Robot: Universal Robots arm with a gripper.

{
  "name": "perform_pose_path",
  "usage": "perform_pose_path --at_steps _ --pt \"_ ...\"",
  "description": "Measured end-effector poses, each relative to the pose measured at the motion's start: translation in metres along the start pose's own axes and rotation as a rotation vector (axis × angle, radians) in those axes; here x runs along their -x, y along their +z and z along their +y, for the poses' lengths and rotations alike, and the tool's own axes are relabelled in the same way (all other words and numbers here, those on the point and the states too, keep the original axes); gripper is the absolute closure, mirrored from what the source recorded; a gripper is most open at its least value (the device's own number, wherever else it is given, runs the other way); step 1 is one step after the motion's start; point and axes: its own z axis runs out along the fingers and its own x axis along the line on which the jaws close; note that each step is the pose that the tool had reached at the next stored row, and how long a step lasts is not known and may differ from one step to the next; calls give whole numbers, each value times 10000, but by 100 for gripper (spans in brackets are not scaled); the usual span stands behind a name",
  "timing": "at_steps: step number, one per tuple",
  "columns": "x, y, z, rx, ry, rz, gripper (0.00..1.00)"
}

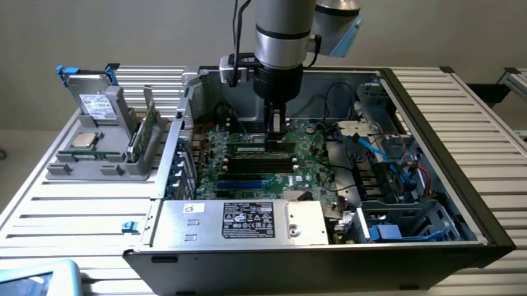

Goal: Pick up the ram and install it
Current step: 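Insert the ram into the slot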

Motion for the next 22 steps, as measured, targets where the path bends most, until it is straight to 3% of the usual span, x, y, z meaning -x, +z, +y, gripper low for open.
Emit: perform_pose_path --at_steps 14,22 --pt "6 244 -5 -2 0 6 87" --pt "6 260 -5 -30 1 9 87"
